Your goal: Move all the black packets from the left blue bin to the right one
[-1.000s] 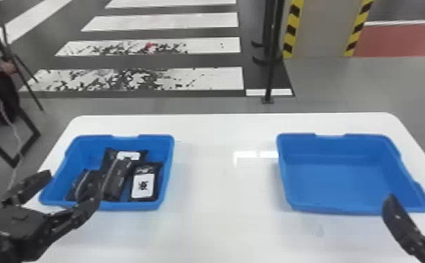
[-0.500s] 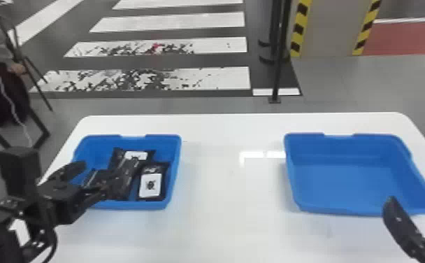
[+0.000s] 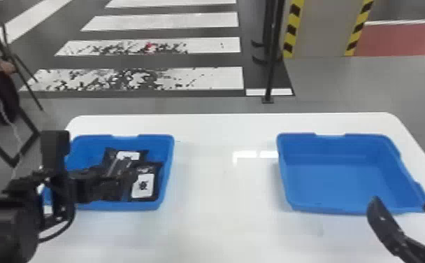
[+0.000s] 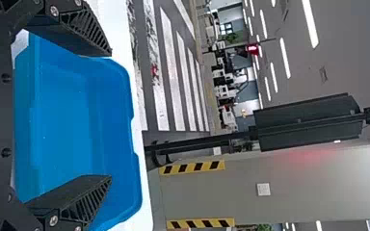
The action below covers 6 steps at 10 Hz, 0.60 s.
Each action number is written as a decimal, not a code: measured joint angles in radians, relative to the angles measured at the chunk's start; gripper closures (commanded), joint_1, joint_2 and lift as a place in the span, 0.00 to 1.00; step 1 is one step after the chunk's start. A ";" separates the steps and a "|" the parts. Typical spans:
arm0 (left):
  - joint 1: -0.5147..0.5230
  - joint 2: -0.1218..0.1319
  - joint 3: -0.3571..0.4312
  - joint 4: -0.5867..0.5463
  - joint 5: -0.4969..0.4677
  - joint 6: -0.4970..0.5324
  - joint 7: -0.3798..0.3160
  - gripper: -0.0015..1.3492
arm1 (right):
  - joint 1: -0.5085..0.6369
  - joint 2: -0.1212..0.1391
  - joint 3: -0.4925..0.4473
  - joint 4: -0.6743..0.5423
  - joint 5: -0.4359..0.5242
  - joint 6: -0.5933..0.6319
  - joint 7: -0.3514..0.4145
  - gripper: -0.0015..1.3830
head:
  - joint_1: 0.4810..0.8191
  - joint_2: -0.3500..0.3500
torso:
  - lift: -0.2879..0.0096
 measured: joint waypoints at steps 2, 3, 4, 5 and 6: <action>-0.111 0.017 -0.048 0.116 -0.004 0.068 -0.043 0.17 | -0.009 0.000 0.003 0.008 0.000 0.001 0.005 0.09 | 0.63 0.59 | 0.50; -0.138 0.022 -0.068 0.143 0.011 0.095 -0.059 0.18 | -0.010 0.000 0.003 0.011 0.000 0.001 0.005 0.09 | 0.63 0.57 | 0.50; -0.147 0.024 -0.091 0.153 0.047 0.124 -0.068 0.18 | -0.010 0.000 0.004 0.013 -0.002 0.001 0.005 0.09 | 0.63 0.53 | 0.50; -0.150 0.023 -0.114 0.154 0.085 0.151 -0.070 0.18 | -0.010 0.000 0.003 0.016 -0.005 0.001 0.005 0.09 | 0.63 0.49 | 0.50; -0.157 0.017 -0.126 0.154 0.082 0.172 -0.070 0.18 | -0.010 0.000 0.003 0.017 -0.006 0.001 0.006 0.09 | 0.63 0.47 | 0.50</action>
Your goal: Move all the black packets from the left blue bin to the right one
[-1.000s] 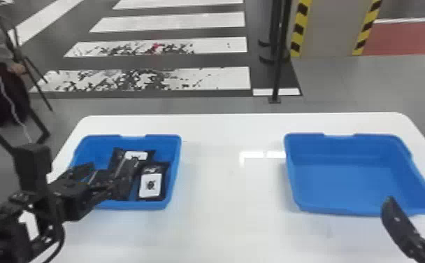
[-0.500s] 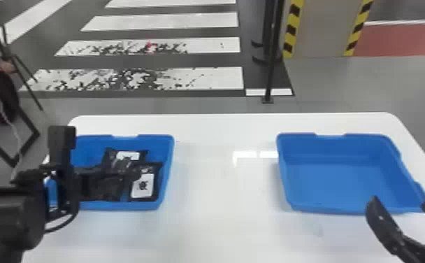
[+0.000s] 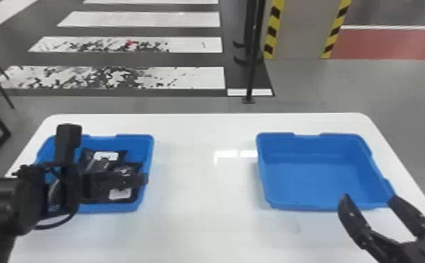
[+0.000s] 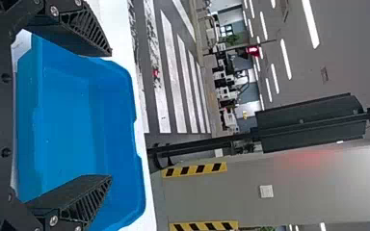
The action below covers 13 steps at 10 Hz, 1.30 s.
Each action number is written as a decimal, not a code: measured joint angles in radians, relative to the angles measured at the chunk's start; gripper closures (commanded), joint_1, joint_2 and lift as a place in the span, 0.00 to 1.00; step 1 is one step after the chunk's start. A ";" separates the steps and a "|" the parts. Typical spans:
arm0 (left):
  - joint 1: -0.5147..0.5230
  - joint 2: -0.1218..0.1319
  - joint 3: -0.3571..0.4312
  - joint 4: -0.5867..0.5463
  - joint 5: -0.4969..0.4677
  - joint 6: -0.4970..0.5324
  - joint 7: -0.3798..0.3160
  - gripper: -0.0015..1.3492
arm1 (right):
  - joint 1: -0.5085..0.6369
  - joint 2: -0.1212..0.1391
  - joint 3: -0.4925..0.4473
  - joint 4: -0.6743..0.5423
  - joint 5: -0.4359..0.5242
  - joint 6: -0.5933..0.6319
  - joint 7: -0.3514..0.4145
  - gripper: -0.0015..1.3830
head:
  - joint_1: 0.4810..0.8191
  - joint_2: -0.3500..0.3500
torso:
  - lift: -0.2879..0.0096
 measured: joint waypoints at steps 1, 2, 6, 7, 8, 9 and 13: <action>-0.007 -0.006 -0.007 0.000 -0.027 0.007 0.000 0.18 | 0.000 0.000 0.000 0.000 -0.001 0.001 0.001 0.09 | 0.63 0.47 | 0.50; -0.011 -0.007 -0.014 -0.004 -0.054 -0.002 0.001 0.18 | 0.000 0.000 0.000 0.002 -0.003 0.001 0.002 0.09 | 0.63 0.48 | 0.50; 0.010 -0.007 0.023 -0.058 -0.126 0.047 0.006 0.18 | 0.002 0.000 0.000 0.011 -0.018 0.010 0.005 0.09 | 0.63 0.54 | 0.50; 0.016 -0.008 0.035 -0.060 -0.137 0.069 0.007 0.18 | 0.001 0.000 0.000 0.012 -0.020 0.012 0.005 0.09 | 0.63 0.55 | 0.50; 0.019 -0.010 0.045 -0.058 -0.144 0.088 0.008 0.19 | 0.000 0.000 0.000 0.014 -0.021 0.013 0.006 0.09 | 0.63 0.56 | 0.50; 0.019 -0.010 0.048 -0.040 -0.149 0.097 0.008 0.20 | 0.000 0.000 0.000 0.015 -0.024 0.016 0.006 0.09 | 0.63 0.57 | 0.50; -0.017 -0.011 0.039 0.056 -0.118 0.064 0.005 0.75 | 0.000 0.000 0.000 0.021 -0.031 0.024 0.008 0.09 | 0.63 0.56 | 0.50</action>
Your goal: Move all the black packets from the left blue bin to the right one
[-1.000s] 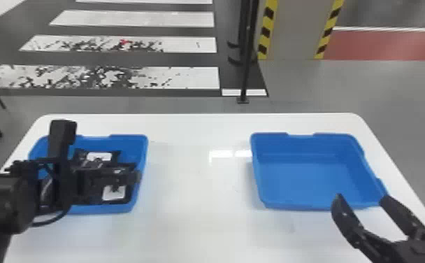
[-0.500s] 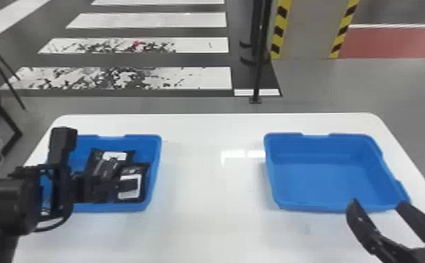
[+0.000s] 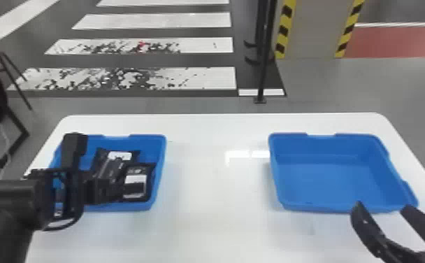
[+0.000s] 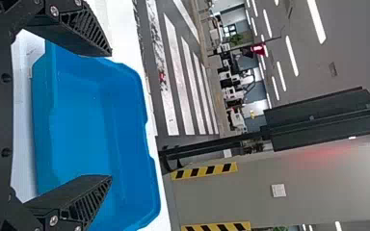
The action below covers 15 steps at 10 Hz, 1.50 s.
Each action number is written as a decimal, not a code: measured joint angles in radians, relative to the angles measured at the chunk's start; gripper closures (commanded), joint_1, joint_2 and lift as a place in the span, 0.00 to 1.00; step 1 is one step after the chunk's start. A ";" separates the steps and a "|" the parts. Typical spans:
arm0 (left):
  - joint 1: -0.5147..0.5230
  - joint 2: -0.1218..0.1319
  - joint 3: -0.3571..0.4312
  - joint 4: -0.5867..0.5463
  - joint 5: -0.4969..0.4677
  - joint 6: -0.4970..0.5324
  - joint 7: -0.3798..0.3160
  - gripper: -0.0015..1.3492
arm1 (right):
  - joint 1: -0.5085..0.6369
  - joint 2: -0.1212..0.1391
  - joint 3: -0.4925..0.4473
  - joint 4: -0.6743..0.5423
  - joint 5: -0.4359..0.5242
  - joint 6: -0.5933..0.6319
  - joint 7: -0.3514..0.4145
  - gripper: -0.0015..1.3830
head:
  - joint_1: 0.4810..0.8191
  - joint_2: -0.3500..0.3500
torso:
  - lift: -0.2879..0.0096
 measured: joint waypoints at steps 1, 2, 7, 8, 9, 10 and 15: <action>-0.002 0.000 -0.001 0.004 0.001 -0.006 -0.001 0.90 | 0.000 0.000 0.000 0.002 -0.003 0.001 0.001 0.09 | 0.63 0.56 | 0.50; 0.001 0.000 0.000 0.005 0.001 -0.016 -0.004 0.90 | 0.000 0.000 0.001 0.005 -0.007 0.001 0.003 0.09 | 0.63 0.56 | 0.50; 0.060 0.019 0.035 -0.105 -0.026 -0.014 -0.054 0.90 | 0.000 0.000 0.000 0.008 -0.020 0.003 0.010 0.09 | 0.63 0.60 | 0.50; 0.101 0.024 0.065 -0.206 -0.026 0.005 -0.062 0.90 | 0.000 0.000 0.000 0.006 -0.023 0.003 0.012 0.09 | 0.63 0.61 | 0.50; 0.139 0.027 0.094 -0.301 -0.017 0.026 -0.070 0.90 | 0.000 0.000 0.000 0.003 -0.027 0.003 0.017 0.09 | 0.63 0.62 | 0.50; 0.171 0.028 0.114 -0.375 0.005 0.041 -0.075 0.90 | 0.000 0.000 0.002 -0.002 -0.031 0.003 0.022 0.09 | 0.63 0.62 | 0.50; 0.246 0.006 0.080 -0.495 0.194 -0.010 -0.097 0.90 | -0.046 0.000 0.039 -0.045 -0.100 0.066 0.107 0.08 | 0.63 0.54 | 0.50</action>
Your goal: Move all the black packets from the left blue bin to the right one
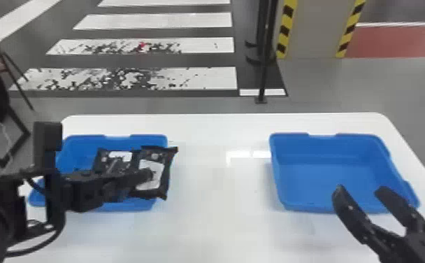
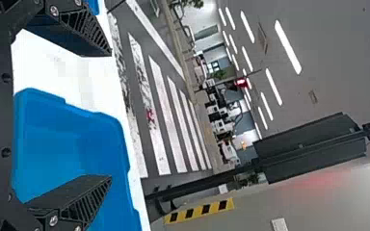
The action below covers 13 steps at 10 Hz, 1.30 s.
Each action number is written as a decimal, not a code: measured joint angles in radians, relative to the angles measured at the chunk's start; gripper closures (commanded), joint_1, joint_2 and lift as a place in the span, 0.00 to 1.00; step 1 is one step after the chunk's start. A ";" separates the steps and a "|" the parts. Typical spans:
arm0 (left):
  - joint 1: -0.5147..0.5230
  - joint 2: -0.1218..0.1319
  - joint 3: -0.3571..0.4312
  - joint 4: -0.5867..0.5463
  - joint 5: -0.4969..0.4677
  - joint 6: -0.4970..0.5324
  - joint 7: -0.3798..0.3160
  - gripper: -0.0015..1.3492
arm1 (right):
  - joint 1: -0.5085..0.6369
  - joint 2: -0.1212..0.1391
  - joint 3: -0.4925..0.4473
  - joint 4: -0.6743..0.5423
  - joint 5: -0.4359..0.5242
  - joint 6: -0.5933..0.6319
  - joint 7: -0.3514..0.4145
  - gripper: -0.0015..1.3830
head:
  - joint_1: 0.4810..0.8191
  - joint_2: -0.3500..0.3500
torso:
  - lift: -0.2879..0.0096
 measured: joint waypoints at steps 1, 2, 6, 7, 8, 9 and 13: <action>-0.007 -0.003 -0.034 -0.001 0.031 -0.014 0.000 0.90 | -0.012 0.000 0.018 -0.004 -0.030 0.024 0.014 0.08 | 0.63 0.52 | 0.50; -0.018 -0.006 -0.069 -0.001 0.059 -0.023 0.000 0.90 | -0.028 0.000 0.040 -0.007 -0.057 0.055 0.032 0.08 | 0.63 0.50 | 0.50; -0.083 -0.021 -0.220 0.054 0.186 -0.051 0.014 0.90 | -0.124 0.000 0.108 0.048 -0.132 0.130 0.116 0.09 | 0.63 0.44 | 0.50; -0.100 -0.022 -0.268 0.079 0.223 -0.056 0.016 0.90 | -0.152 0.000 0.125 0.069 -0.147 0.138 0.133 0.09 | 0.63 0.40 | 0.50; -0.113 -0.022 -0.310 0.100 0.253 -0.063 0.019 0.90 | -0.178 -0.001 0.142 0.088 -0.155 0.144 0.142 0.09 | 0.63 0.39 | 0.50; -0.121 -0.023 -0.344 0.111 0.279 -0.066 0.021 0.90 | -0.203 -0.004 0.156 0.114 -0.158 0.152 0.144 0.09 | 0.63 0.37 | 0.50; -0.126 -0.023 -0.396 0.117 0.316 -0.067 0.026 0.90 | -0.238 -0.008 0.162 0.158 -0.160 0.174 0.139 0.80 | 0.63 0.32 | 0.50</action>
